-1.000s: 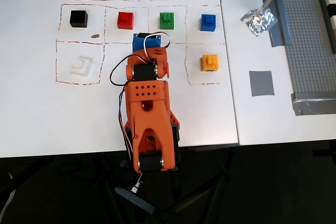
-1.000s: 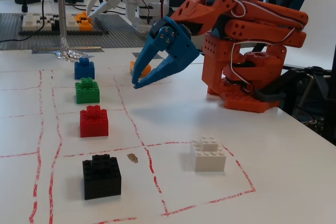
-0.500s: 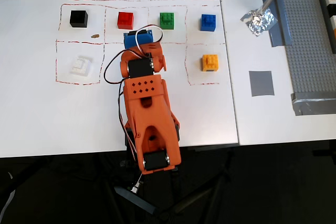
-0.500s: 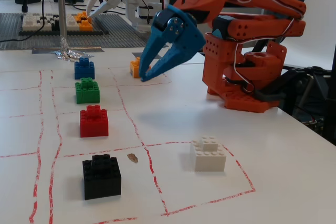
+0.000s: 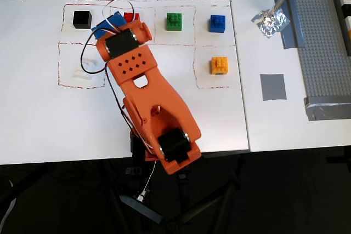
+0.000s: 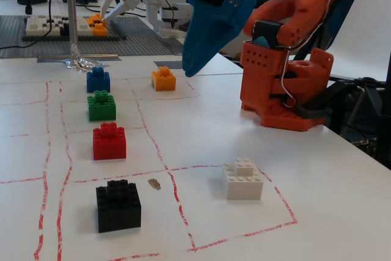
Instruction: Grab the block and put it in the grey marker
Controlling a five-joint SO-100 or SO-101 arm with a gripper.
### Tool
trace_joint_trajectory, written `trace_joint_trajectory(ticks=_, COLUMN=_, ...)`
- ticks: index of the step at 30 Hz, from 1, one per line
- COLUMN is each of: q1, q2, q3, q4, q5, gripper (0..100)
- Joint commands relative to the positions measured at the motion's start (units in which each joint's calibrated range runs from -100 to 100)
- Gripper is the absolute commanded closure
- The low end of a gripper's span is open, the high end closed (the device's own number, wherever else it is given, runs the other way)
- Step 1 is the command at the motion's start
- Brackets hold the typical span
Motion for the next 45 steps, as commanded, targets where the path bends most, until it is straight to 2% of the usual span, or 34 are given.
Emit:
trace_joint_trajectory(ticks=1, q1=-5.42, q2=4.23, q3=-9.48, q4=2.60, q5=0.93, gripper=100)
trace_joint_trajectory(ticks=11, q1=-21.39, q2=16.98, q3=-21.90, q4=6.27, q5=3.71, gripper=99)
trace_joint_trajectory(ticks=16, q1=-26.24, q2=24.31, q3=-23.35, q4=5.37, q5=4.79, gripper=99)
trace_joint_trajectory(ticks=28, q1=-28.53, q2=34.22, q3=-22.44, q4=0.96, q5=5.91, gripper=89)
trace_joint_trajectory(ticks=39, q1=-28.36, q2=38.27, q3=-21.45, q4=0.56, q5=6.50, gripper=74)
trace_joint_trajectory(ticks=45, q1=-28.18, q2=40.59, q3=-20.72, q4=0.56, q5=6.94, gripper=71)
